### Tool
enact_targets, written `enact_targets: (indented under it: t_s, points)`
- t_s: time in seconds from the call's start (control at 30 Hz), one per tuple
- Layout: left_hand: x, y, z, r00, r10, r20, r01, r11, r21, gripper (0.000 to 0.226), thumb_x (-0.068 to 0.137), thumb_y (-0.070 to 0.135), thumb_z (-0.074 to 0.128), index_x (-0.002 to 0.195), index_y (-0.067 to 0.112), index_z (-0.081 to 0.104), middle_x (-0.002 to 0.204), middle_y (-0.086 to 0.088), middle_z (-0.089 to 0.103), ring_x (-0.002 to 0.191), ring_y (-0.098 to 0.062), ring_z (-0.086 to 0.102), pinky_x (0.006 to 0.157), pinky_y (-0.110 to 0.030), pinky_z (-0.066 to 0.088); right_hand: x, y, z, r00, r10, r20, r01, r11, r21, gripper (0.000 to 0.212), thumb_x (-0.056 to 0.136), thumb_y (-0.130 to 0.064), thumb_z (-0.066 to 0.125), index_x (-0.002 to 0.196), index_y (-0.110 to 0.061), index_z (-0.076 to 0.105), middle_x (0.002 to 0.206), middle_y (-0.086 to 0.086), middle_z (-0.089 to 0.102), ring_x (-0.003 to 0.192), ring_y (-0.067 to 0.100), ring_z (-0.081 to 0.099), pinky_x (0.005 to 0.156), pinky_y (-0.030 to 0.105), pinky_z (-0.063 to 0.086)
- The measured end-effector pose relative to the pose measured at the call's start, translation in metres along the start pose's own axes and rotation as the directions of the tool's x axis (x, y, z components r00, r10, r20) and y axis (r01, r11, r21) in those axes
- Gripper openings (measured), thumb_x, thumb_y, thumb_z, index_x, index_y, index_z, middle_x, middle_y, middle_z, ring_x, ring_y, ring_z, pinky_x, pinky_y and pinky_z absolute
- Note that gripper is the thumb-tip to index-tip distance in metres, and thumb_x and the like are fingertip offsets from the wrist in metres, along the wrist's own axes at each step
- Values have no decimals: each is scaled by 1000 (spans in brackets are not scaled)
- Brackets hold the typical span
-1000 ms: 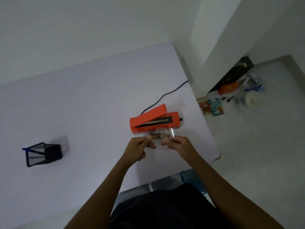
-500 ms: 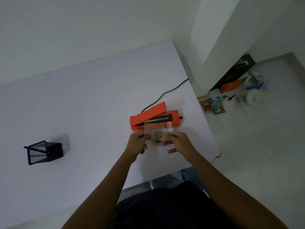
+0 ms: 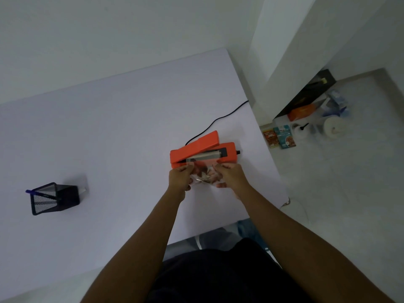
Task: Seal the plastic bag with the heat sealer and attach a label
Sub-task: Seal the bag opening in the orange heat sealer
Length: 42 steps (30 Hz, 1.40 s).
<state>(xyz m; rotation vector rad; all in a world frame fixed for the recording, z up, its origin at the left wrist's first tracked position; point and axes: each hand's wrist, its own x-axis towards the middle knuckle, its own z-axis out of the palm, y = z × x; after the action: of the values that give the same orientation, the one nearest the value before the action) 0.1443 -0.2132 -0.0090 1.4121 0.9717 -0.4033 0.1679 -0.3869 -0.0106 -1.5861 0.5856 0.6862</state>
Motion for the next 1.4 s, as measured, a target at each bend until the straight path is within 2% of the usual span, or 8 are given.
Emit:
enact_targets:
  t_s: [0.13,0.3,0.43,0.67,0.83,0.97,1.2,1.4]
  points:
    - [1,2,2,1000,8,-25,-9,1000,-15,17,92,25,66,81,12,65,73,-9,55,58,-19,41,47,-26,32,6,3,1,999,19,-41,-16,998,57,8,90,-22,73,89,-14,73,84,9,77,68,22,75,61,36,64]
    - [2,4,7,994,64,-93,-65,998,-16,20,92,25,65,74,15,64,70,-2,59,59,-16,48,52,-25,39,12,6,4,998,18,-61,-14,998,64,29,85,-29,78,103,-6,75,92,12,78,68,18,74,56,26,57]
    - [5,1,9,987,69,-148,-68,998,14,19,91,28,68,77,16,68,78,-1,66,64,-15,55,64,-29,46,14,7,5,997,18,-70,-13,997,71,30,85,-28,78,102,-4,75,93,14,77,64,15,72,52,22,54]
    - [4,-4,11,974,90,-208,-83,996,40,28,89,31,70,71,10,67,70,-2,65,63,-18,56,61,-29,48,11,8,6,998,32,-50,-28,997,77,21,86,-29,77,93,-9,75,87,12,78,66,23,71,65,38,61]
    - [3,-4,10,967,124,-223,-103,989,102,30,89,31,70,76,3,71,69,-3,67,63,-18,58,61,-27,48,6,4,5,997,41,-64,-36,996,84,14,87,-25,76,87,-11,74,85,15,76,64,22,68,55,28,57]
    - [4,-5,9,964,142,-225,-112,984,140,29,89,33,70,72,9,70,74,-7,71,66,-21,63,69,-35,56,9,6,7,991,-2,-131,11,997,70,17,86,-26,75,88,-9,76,89,17,77,67,24,67,50,24,51]
    - [3,-1,6,958,146,-246,-98,976,196,36,87,42,70,71,10,71,65,-3,67,57,-18,58,58,-29,47,5,6,13,982,-13,-187,35,992,118,16,85,-28,78,73,-18,75,71,0,73,59,9,66,53,22,47]
    - [3,-1,7,960,119,-254,-69,978,196,35,85,45,71,72,13,74,70,-3,71,61,-18,61,61,-29,49,4,6,14,980,20,-197,19,981,193,18,86,-28,78,81,-10,77,66,-3,70,47,0,61,45,15,44]
